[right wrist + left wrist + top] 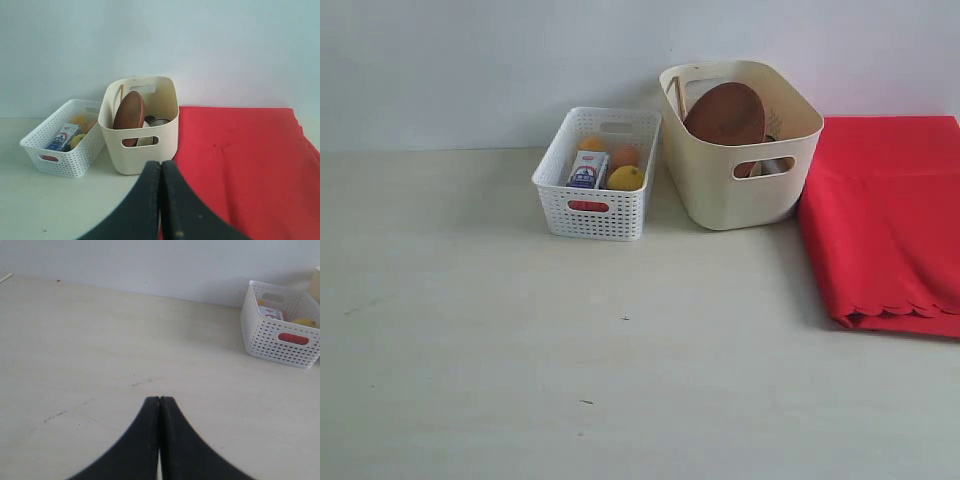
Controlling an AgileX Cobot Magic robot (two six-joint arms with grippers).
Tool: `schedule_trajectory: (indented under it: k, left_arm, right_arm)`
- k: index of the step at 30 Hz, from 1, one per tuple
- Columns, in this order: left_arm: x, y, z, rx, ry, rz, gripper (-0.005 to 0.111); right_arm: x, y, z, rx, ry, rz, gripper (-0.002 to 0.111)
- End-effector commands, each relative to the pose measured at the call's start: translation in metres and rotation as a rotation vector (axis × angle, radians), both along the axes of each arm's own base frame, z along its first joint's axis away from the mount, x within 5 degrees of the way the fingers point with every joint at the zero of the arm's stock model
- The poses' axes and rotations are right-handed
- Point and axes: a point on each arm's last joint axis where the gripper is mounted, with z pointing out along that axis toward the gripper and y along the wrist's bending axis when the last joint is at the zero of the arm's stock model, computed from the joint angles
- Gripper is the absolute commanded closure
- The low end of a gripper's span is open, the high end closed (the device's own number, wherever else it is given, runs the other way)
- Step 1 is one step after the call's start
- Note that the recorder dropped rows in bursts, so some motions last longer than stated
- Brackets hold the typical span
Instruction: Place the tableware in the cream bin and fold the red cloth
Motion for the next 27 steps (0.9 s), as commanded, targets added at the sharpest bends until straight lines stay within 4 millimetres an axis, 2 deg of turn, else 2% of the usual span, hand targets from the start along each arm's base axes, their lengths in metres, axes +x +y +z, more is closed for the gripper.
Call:
schedule_trajectory:
  k: [1, 6, 14, 19, 23, 27]
  left_arm:
    - [0.0, 0.0, -0.001, -0.015, -0.002, 0.003, 0.107]
    - [0.0, 0.0, -0.001, -0.015, -0.002, 0.003, 0.107]
    - [0.0, 0.0, -0.001, -0.014, 0.003, 0.003, 0.107]
    - [0.0, 0.0, -0.001, -0.014, 0.003, 0.003, 0.107]
    - [0.0, 0.0, -0.001, -0.014, 0.003, 0.003, 0.107]
    - [0.0, 0.0, -0.001, -0.014, 0.003, 0.003, 0.107]
  right_arm:
    - [0.003, -0.001, -0.011, -0.008, -0.007, -0.009, 0.108]
    - [0.007, -0.002, -0.038, -0.006, -0.008, -0.029, 0.108]
    - [-0.01, -0.009, -0.084, -0.083, -0.07, -0.078, 0.108]
    - [-0.019, -0.014, -0.115, -0.051, -0.066, -0.13, 0.108]
    - [-0.02, -0.016, -0.132, -0.041, -0.048, -0.152, 0.108]
    - [-0.022, -0.016, -0.142, -0.046, -0.065, -0.149, 0.108]
